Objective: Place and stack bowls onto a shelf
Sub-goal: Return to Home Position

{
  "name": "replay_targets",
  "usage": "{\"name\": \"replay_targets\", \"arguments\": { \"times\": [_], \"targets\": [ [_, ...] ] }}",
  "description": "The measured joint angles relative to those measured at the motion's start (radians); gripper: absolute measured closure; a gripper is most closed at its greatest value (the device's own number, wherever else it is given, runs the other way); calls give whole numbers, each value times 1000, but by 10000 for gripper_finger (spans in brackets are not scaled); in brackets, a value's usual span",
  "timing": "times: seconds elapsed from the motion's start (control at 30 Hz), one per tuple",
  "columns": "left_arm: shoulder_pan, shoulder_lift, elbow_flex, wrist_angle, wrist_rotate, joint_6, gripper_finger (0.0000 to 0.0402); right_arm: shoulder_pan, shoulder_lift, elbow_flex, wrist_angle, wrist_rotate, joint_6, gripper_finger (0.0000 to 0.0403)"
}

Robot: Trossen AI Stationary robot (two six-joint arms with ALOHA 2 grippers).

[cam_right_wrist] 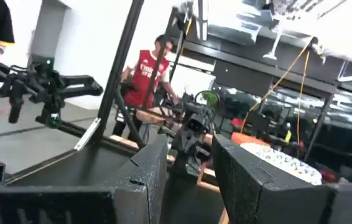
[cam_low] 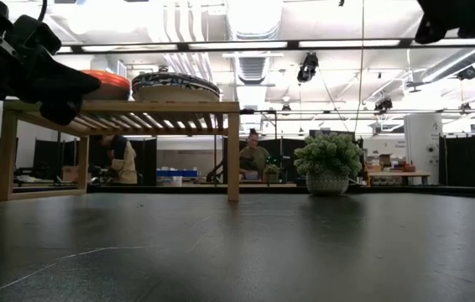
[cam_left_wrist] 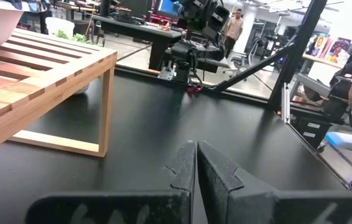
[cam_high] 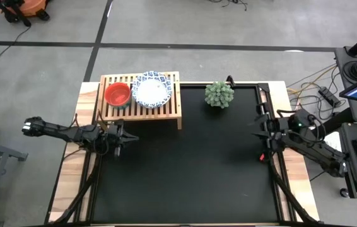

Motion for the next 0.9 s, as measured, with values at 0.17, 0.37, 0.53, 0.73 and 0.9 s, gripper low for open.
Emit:
{"name": "replay_targets", "arguments": {
  "times": [0.17, 0.37, 0.53, 0.73, 0.9],
  "targets": [
    [0, 2, 0, 0, 0, -1, 401, 0, 8, -8, 37, -77, 38, 293],
    [0, 3, 0, -1, 0, -2, 402, 0, 0, -86, 59, -60, 30, 306],
    [0, 7, 5, -2, -1, -2, 402, 0, -1, -191, 138, -41, 127, 313],
    [0, 8, 7, 0, -2, -2, 402, 1, 8, -191, 74, -12, 217, 322],
    [0, 11, 7, -1, -2, -2, 402, 0, 19, -191, 49, -8, 409, 325]
  ]
}}
